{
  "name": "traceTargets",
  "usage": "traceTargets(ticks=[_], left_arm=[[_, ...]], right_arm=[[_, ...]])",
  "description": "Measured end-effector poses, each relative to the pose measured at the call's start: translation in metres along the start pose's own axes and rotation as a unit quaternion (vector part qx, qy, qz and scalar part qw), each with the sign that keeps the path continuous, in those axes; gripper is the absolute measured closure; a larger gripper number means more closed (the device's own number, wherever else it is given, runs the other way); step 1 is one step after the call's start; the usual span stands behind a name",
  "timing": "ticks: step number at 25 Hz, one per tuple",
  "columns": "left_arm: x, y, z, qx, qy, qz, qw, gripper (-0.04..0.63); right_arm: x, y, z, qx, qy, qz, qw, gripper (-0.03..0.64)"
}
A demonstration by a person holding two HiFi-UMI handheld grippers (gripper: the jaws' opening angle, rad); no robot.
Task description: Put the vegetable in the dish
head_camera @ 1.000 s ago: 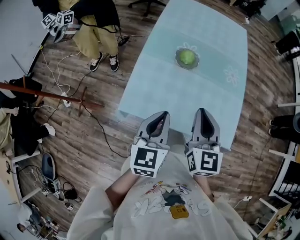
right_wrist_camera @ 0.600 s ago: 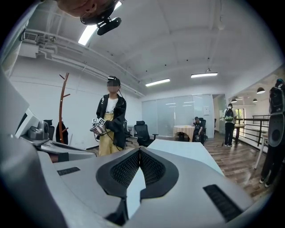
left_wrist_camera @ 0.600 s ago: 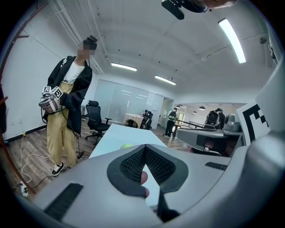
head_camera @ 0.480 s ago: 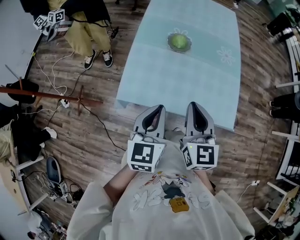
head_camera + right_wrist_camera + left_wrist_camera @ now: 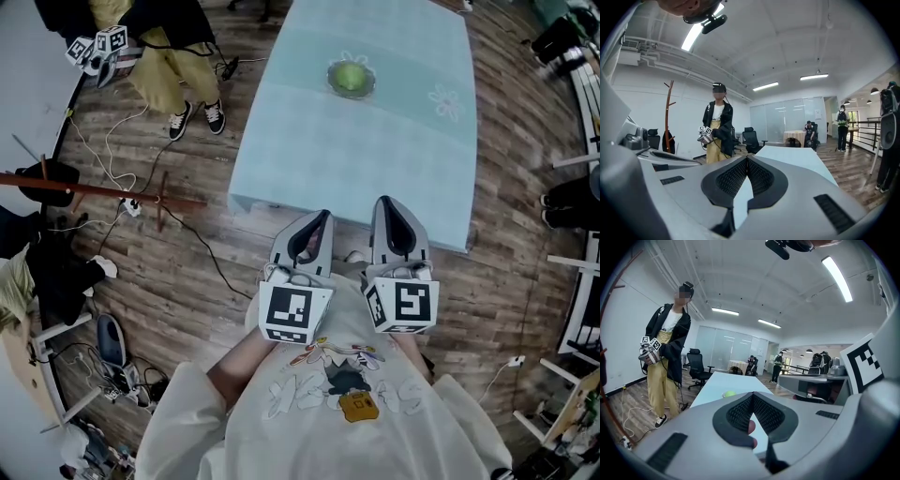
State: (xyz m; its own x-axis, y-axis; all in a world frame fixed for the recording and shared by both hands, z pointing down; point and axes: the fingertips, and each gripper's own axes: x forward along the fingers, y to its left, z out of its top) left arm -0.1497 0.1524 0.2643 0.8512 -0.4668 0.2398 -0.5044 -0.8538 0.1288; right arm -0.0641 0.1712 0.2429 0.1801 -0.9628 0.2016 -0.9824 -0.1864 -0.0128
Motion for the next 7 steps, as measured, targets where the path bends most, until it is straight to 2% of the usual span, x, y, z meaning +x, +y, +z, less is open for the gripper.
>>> traceTargets(ticks=[7], left_arm=[[0.012, -0.012, -0.003, 0.006, -0.001, -0.005, 1.0000, 0.589]], right_arm=[[-0.001, -0.016, -0.006, 0.001, 0.001, -0.003, 1.000, 0.594]])
